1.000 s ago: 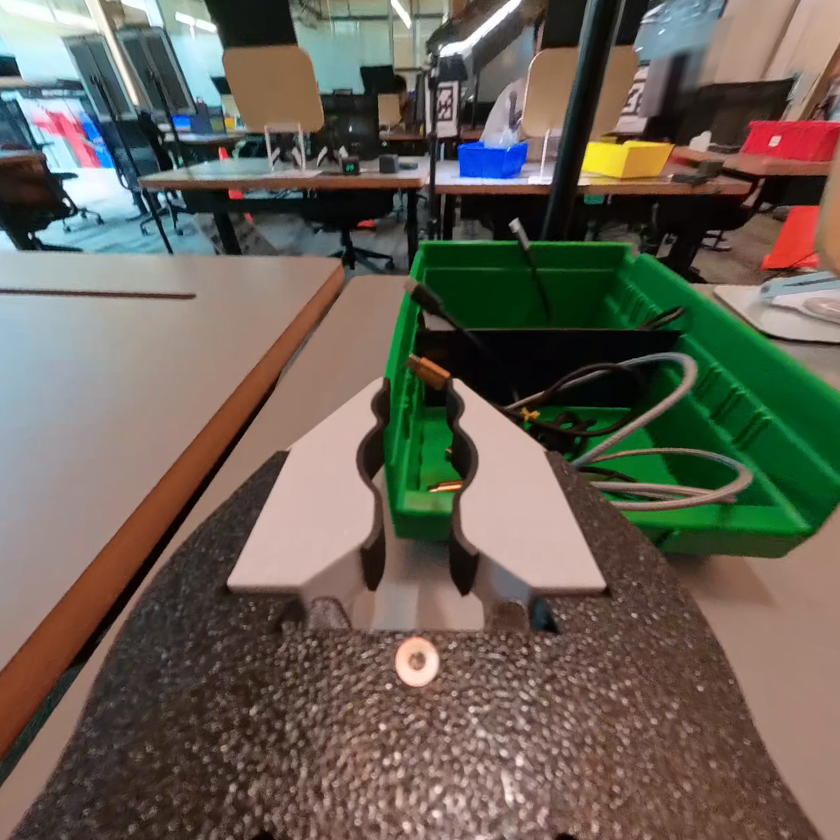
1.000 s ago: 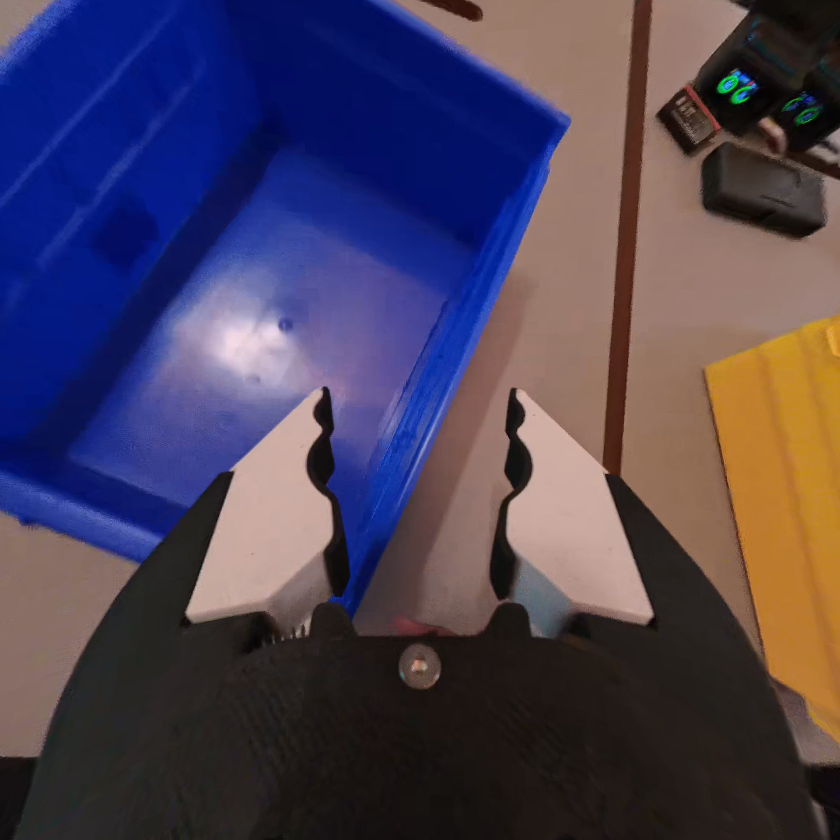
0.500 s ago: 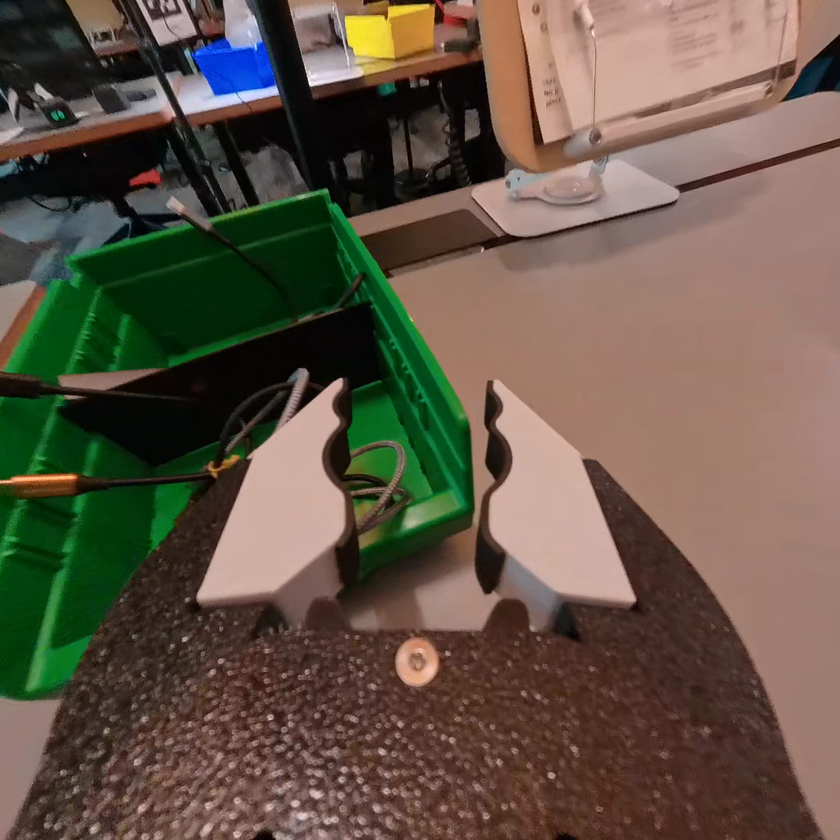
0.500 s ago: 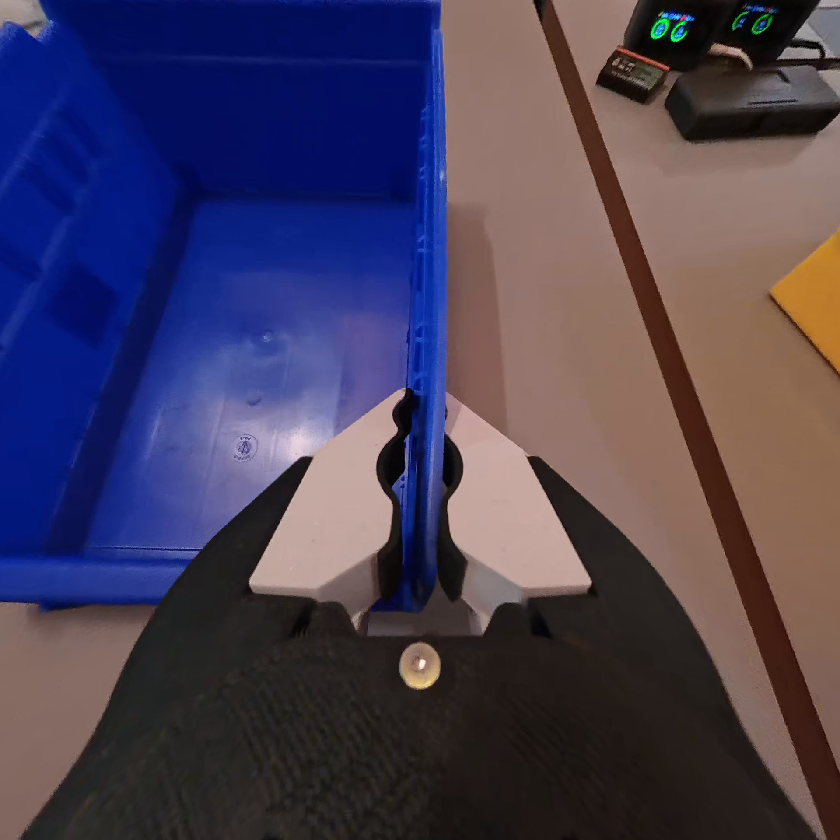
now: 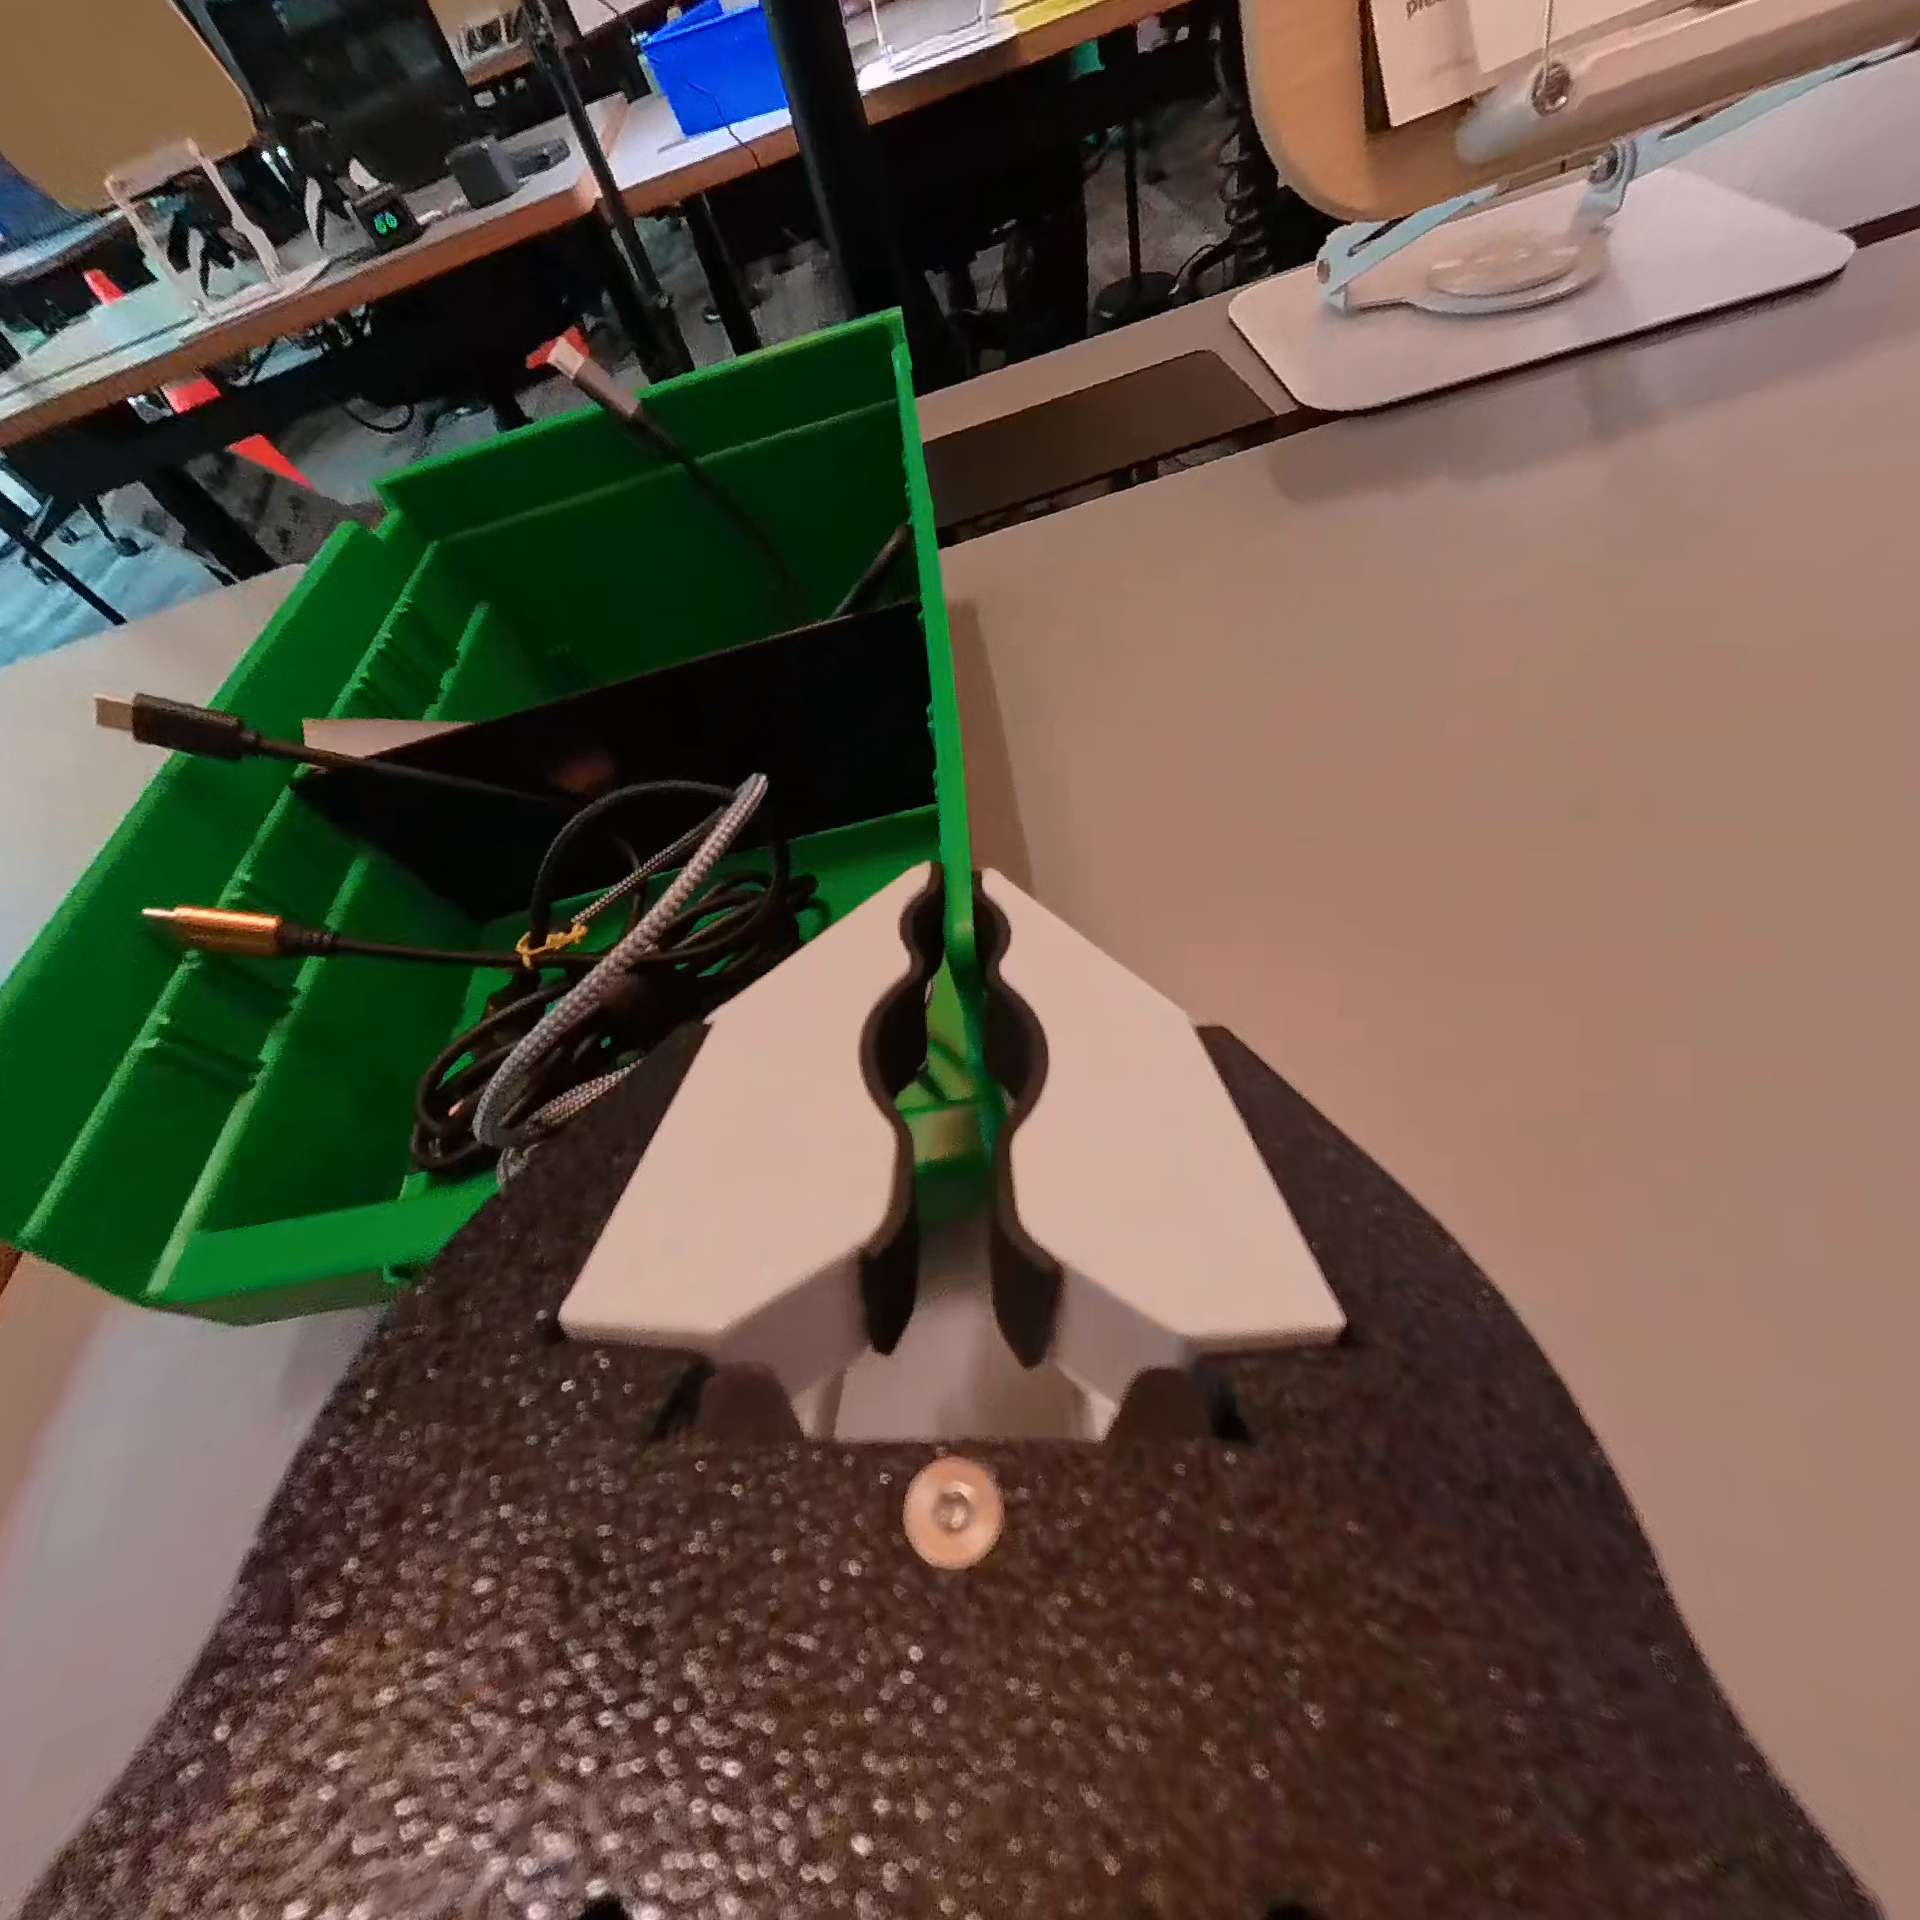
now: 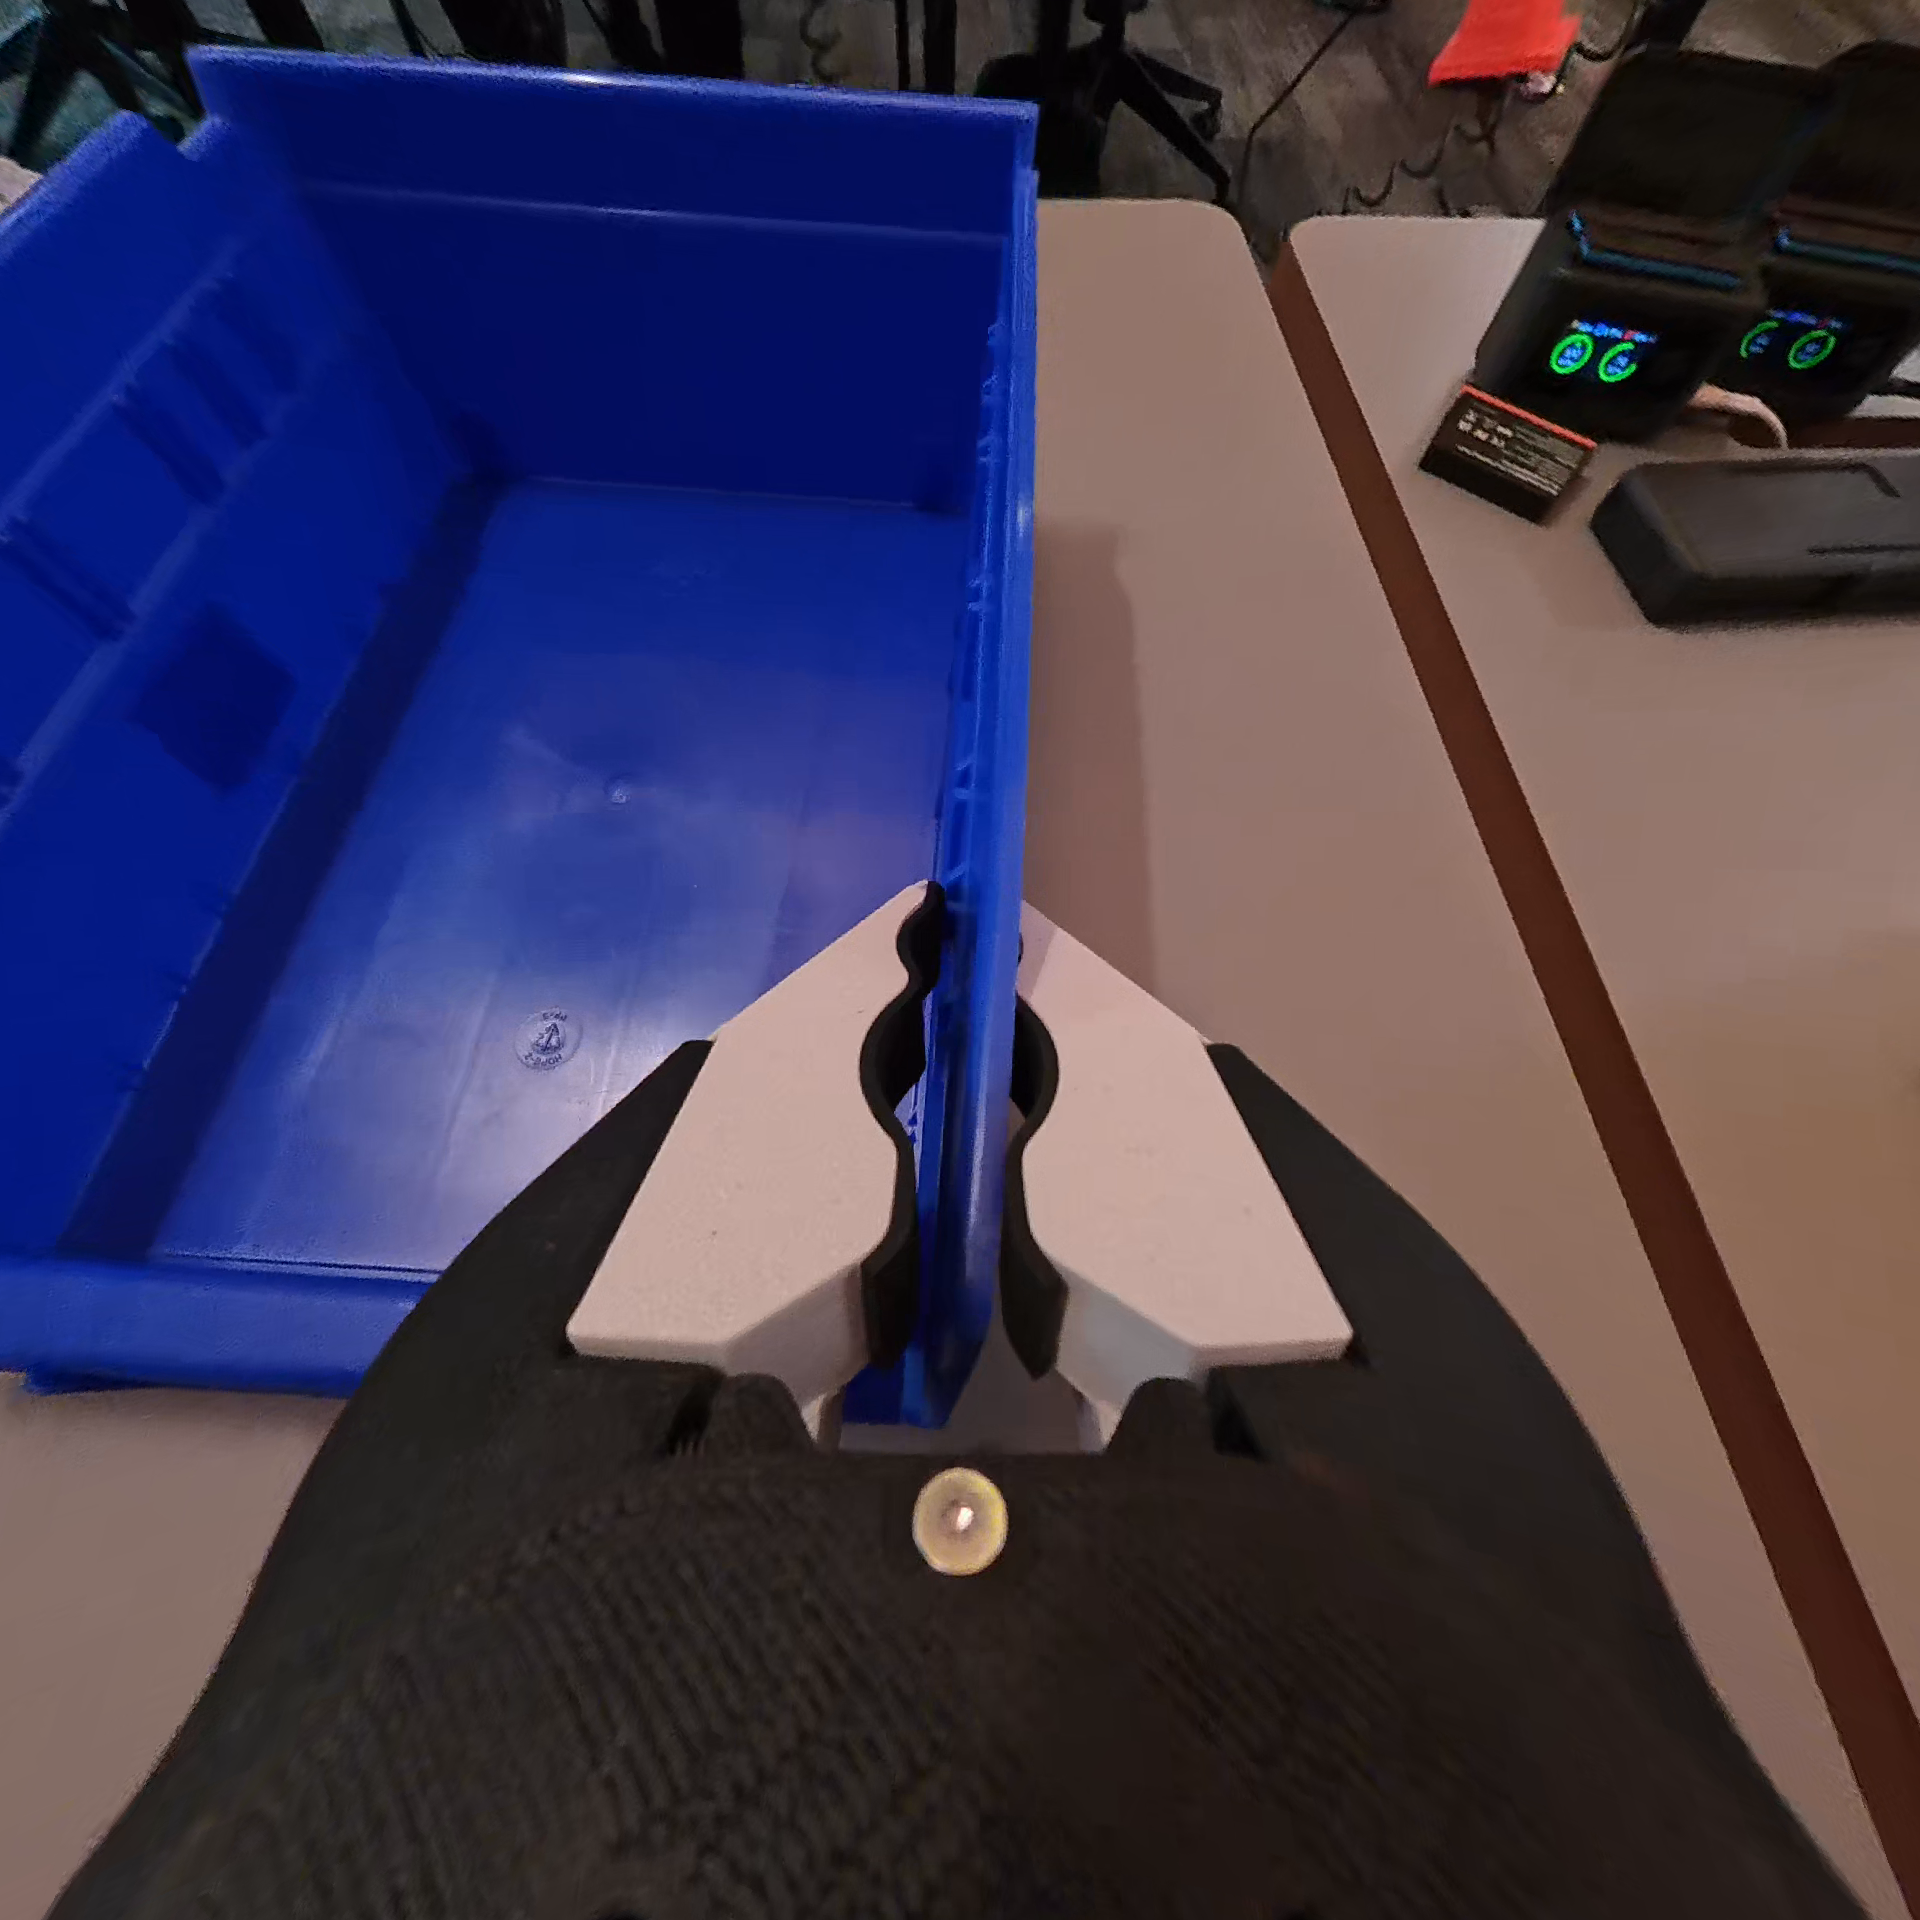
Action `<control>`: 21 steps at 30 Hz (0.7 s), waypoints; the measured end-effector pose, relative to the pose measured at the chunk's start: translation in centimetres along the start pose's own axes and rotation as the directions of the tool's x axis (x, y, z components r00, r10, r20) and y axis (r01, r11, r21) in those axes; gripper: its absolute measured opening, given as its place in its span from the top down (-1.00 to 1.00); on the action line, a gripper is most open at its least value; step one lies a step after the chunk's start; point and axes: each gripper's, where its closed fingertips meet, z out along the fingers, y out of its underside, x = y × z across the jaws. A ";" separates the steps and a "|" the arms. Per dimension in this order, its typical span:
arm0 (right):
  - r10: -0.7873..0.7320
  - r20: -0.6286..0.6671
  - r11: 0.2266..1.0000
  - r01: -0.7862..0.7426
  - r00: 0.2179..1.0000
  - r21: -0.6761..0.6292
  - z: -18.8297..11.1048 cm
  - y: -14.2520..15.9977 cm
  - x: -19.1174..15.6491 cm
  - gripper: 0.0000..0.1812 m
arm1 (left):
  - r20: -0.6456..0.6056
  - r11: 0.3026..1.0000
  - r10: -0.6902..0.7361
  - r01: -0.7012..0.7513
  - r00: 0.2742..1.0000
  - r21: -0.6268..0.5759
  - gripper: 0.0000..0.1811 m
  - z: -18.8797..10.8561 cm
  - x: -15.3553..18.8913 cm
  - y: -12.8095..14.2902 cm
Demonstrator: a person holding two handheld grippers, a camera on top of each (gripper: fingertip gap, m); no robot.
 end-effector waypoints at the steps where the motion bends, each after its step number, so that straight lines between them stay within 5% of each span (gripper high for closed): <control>1: -0.013 -0.004 1.000 0.013 1.000 0.007 0.1 -0.2 0.0 0.95 | 0.000 1.000 0.021 -0.021 1.000 0.001 0.98 -0.1 0.1 0.0; 4: -0.031 -0.075 0.992 0.040 0.997 0.117 -1.5 -1.8 0.7 0.46 | -0.074 0.990 0.139 -0.138 0.988 0.015 0.73 -0.4 1.2 -0.6; 7: -0.031 -0.125 0.960 0.064 0.992 0.274 -5.2 -4.3 0.9 0.15 | -0.145 0.981 0.131 -0.108 0.981 0.159 0.68 -2.1 0.6 -4.7; 10: -0.098 -0.028 0.900 0.100 0.995 0.424 -8.7 -6.7 -2.5 0.10 | -0.168 0.983 0.085 -0.055 0.982 0.174 0.68 -2.1 -3.1 -8.4; 12: -0.196 0.151 0.866 0.099 0.969 0.490 -10.4 -7.2 -7.5 0.08 | -0.146 0.987 0.155 -0.148 0.977 0.059 0.66 0.0 -6.5 -8.9; 17: -0.442 0.636 0.841 0.045 0.632 0.539 -15.1 -3.4 -21.0 0.02 | -0.172 0.810 0.487 -0.517 0.856 -0.277 0.63 5.9 -13.3 -7.5; 21: -0.499 0.770 0.826 -0.052 0.398 0.562 -17.7 -0.8 -26.9 0.09 | -0.342 0.690 0.419 -0.540 0.841 -0.482 0.56 9.0 -14.2 -4.5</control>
